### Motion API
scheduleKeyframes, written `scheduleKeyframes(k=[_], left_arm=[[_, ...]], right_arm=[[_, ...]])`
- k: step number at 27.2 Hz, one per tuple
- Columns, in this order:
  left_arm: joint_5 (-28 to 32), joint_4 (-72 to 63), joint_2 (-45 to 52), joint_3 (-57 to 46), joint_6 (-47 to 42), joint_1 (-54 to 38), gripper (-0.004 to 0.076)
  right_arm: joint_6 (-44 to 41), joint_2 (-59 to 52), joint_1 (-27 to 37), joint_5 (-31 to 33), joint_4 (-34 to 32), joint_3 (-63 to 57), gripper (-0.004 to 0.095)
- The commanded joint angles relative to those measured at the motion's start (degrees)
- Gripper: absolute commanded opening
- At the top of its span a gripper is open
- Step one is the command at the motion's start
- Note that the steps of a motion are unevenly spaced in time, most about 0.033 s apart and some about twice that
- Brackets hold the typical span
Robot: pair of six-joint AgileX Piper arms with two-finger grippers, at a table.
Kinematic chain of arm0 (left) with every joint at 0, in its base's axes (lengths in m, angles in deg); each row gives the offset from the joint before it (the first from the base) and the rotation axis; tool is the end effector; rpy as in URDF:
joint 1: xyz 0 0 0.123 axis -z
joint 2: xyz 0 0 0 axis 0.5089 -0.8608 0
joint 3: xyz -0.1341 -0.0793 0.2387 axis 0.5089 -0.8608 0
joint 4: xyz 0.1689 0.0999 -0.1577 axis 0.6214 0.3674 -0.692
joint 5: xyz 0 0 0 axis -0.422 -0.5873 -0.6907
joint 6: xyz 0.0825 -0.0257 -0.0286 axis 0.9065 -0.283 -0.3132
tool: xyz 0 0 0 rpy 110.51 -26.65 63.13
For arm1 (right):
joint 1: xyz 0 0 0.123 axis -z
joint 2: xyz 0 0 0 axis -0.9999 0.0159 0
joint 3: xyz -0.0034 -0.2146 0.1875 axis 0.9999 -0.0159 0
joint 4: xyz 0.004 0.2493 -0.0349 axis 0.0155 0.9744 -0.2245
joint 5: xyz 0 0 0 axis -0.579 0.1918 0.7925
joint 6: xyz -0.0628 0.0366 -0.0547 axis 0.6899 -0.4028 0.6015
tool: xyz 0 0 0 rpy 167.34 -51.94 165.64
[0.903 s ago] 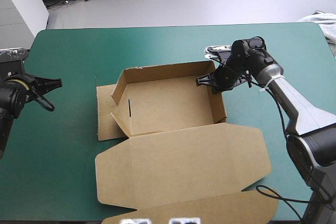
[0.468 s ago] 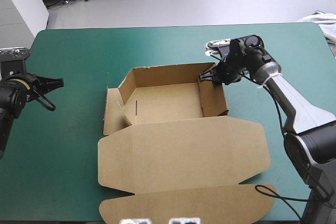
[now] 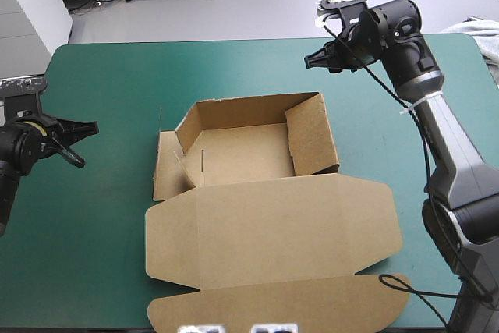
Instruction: Fold the box
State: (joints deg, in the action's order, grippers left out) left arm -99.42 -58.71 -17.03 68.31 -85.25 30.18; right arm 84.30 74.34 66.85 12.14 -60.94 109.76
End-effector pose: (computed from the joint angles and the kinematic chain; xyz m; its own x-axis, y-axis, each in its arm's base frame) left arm 0.2312 0.0195 0.3897 -0.6746 -0.0859 -0.7331 -0.2053 0.9758 0.0746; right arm 0.3795 0.1446 0.4286 -0.6986 -0.2652 -0.6646 -0.2971 0.9524 -0.0678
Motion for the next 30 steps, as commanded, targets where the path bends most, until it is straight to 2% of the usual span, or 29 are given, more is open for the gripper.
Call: scheduleKeyframes(k=[1, 5, 11, 17, 23, 27, 30], left_arm=[[1.0, -1.0, 1.3, 1.6, 0.6, -0.2, -0.001], [-2.0, -1.4, 1.3, 1.6, 0.5, -0.2, -0.001], [-5.6, -3.1, 1.3, 1.6, 0.5, -0.2, -0.001], [-5.2, -3.4, 1.3, 1.6, 0.5, -0.2, -0.001], [-4.2, -3.4, 1.3, 1.6, 0.5, -0.2, -0.001], [-4.6, -3.4, 1.3, 1.6, 0.6, -0.2, -0.001], [-4.4, -3.3, 0.8, 1.6, 0.9, -0.2, -0.001]], right_arm=[[0.0, -4.2, 0.2, 0.9, 0.7, 2.6, 0.0418], [0.0, -4.3, 0.2, 0.9, 5.7, 1.7, 0.0418], [0.0, -3.6, 0.2, 0.9, 6.5, -8.5, 0.0418], [0.0, -1.0, 0.2, 0.9, 7.0, -14.6, 0.0418], [1.4, 3.0, 0.2, 0.8, 12.6, -15.2, 0.0418], [2.2, 7.2, 0.2, 0.8, 14.0, -15.2, 0.0412], [3.9, 8.7, 0.2, 0.8, 14.2, -15.2, 0.0336]])
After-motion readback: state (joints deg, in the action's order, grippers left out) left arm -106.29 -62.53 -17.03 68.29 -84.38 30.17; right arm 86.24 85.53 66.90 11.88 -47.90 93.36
